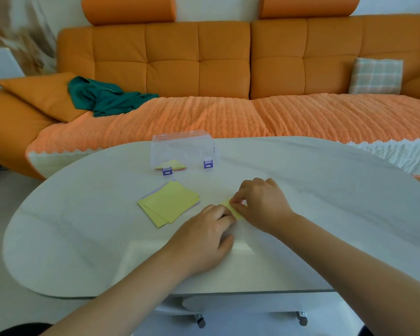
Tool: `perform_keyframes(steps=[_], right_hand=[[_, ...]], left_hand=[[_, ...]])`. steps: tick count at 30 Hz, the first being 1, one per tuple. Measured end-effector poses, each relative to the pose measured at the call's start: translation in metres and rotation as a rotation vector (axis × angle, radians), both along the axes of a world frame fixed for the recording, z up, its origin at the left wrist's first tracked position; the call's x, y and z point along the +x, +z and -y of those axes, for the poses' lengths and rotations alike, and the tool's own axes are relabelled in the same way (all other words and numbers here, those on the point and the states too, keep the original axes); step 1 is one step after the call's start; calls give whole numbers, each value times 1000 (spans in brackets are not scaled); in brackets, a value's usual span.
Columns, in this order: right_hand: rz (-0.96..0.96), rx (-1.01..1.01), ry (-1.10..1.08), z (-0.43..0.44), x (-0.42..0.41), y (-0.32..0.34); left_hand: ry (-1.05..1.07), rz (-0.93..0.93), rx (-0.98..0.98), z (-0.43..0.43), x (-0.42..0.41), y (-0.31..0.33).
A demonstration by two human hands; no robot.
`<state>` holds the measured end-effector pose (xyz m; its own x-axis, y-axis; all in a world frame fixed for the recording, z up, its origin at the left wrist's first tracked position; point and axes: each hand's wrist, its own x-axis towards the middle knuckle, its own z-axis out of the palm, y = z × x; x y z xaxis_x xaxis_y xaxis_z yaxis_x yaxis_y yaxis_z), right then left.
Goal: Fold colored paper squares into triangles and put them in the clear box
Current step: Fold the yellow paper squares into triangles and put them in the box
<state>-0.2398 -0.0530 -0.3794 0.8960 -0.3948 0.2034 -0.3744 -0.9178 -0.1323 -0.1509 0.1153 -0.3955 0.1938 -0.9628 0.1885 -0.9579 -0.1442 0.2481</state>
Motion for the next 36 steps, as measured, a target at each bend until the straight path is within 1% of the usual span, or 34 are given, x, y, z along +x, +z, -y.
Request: perform_keyframes(steps=[3, 6, 11, 14, 18, 24, 26, 30, 33, 36], right_hand=[[50, -25, 96, -2, -10, 1], [9, -64, 178, -4, -21, 3], [-21, -75, 218, -10, -42, 2], [-4, -88, 212, -16, -45, -2], [29, -22, 172, -16, -45, -8], [89, 56, 127, -17, -46, -14], [94, 73, 118, -17, -46, -14], [85, 105, 104, -17, -48, -13], [90, 124, 101, -18, -50, -13], [79, 118, 98, -19, -50, -13]], left_hand=[[-2, -15, -11, -1, -1, -1], [-7, -20, -20, -1, -3, -2], [-10, -10, -19, -2, -4, 1], [6, 29, 2, -3, -6, 3], [49, 97, 7, -9, -3, 6], [144, 109, -11, -25, 1, 5], [172, 119, -5, -28, 2, 5], [212, 130, -53, -34, 5, 5], [221, 154, -25, -37, 6, 4], [260, 129, -10, -35, 6, 4]])
